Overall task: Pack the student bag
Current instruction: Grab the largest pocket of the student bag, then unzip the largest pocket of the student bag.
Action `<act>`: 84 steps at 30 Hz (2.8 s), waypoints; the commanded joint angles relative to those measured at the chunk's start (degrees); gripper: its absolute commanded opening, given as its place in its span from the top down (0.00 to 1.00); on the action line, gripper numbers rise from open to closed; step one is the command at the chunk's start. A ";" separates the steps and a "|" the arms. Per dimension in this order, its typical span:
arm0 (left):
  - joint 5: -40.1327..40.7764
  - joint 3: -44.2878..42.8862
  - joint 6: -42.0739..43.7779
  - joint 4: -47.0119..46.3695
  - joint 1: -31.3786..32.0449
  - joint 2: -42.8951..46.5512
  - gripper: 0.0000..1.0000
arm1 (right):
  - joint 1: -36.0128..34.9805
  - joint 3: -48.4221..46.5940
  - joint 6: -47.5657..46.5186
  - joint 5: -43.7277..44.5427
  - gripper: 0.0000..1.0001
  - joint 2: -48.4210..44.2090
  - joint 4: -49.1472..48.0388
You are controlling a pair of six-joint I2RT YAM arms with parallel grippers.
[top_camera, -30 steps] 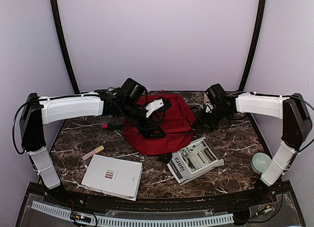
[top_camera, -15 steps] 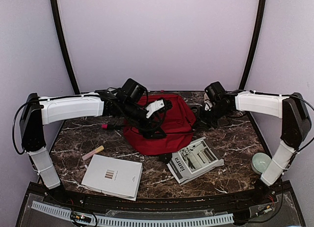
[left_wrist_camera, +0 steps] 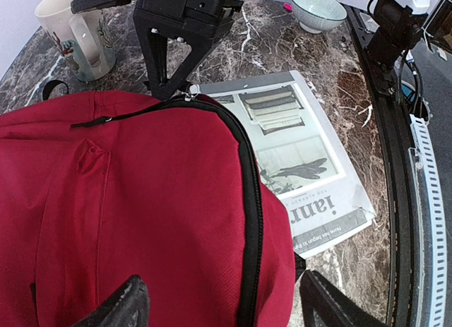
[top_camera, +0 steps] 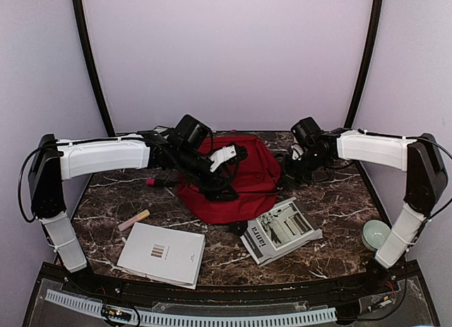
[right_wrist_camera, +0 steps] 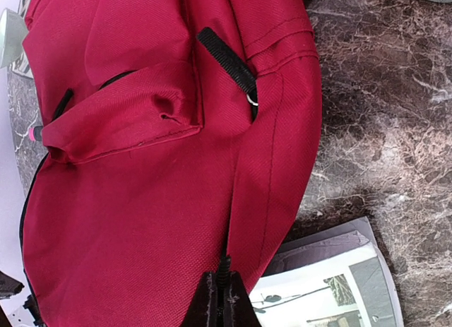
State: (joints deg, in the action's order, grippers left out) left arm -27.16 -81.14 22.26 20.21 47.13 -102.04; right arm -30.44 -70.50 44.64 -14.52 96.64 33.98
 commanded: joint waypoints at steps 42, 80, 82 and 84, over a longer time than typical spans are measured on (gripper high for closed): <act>10.46 1.10 -5.16 -0.83 0.71 -0.35 1.00 | -9.55 -0.90 -0.83 1.35 1.00 -12.95 -10.73; 12.84 12.06 -5.53 6.79 -1.52 13.03 1.00 | -22.73 13.91 -14.33 -5.46 1.00 -14.90 -31.80; 12.80 13.98 -5.08 6.46 -1.52 14.15 0.97 | -24.12 13.83 -14.38 -5.39 1.00 -13.08 -31.82; 12.13 15.61 -4.69 5.94 -1.52 15.26 0.91 | -24.93 13.50 -13.02 -5.49 0.96 -11.30 -31.05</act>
State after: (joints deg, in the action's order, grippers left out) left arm -14.96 -68.45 15.35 25.61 45.84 -90.67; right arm -53.25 -57.08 31.77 -18.57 82.30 5.74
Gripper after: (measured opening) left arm 0.053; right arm 0.012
